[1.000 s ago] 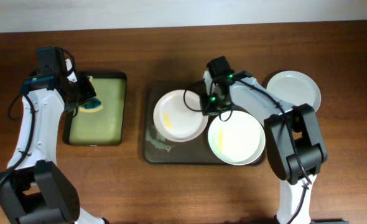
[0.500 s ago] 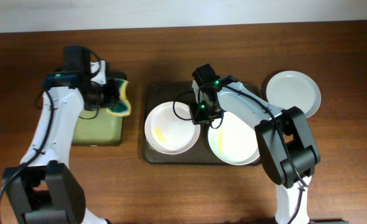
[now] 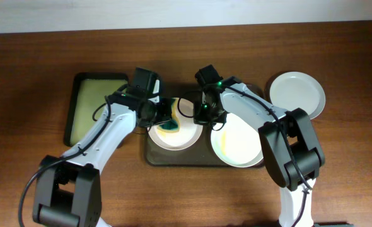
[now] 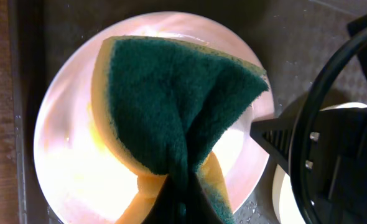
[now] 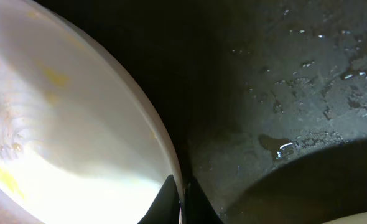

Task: Clean dirty plates on tray and stack at the side
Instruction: 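Hold the pink plate with the right gripper and scrub it with the sponge, then lift the pink plate with the right gripper and stack it on the green plate, then grip the white plate rim with the right gripper and drag it left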

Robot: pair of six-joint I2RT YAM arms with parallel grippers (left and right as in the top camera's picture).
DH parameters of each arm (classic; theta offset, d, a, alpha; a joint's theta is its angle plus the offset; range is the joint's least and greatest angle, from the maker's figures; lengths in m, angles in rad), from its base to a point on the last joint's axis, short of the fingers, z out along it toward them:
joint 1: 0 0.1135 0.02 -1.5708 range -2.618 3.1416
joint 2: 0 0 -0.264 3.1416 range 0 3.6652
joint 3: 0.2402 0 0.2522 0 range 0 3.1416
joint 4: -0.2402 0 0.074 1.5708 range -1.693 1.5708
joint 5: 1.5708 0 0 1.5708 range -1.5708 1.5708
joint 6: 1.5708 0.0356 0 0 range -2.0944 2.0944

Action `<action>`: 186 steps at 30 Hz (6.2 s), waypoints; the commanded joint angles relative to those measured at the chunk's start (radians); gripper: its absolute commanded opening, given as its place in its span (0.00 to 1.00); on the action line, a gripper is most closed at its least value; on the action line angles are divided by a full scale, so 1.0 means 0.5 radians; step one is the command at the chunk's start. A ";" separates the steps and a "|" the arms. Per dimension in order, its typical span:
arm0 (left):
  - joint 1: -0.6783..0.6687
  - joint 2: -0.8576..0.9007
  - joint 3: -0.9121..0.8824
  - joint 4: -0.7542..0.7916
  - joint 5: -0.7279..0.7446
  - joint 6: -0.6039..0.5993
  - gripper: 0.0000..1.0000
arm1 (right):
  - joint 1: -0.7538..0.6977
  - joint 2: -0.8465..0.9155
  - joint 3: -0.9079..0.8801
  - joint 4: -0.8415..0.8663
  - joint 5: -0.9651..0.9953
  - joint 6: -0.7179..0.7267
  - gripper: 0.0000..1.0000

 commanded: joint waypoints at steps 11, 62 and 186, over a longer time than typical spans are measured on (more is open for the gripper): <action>-0.037 0.266 -0.011 0.104 -0.076 -0.267 0.00 | -0.050 0.036 -0.022 -0.016 0.122 0.144 0.04; 0.207 -0.103 0.406 -0.304 -0.397 -0.076 0.00 | -0.036 -0.174 0.614 -0.484 0.858 -0.503 0.04; 0.963 -0.095 0.348 -0.319 -0.277 0.240 0.00 | -0.633 -0.552 -0.824 0.155 -0.105 -0.493 0.04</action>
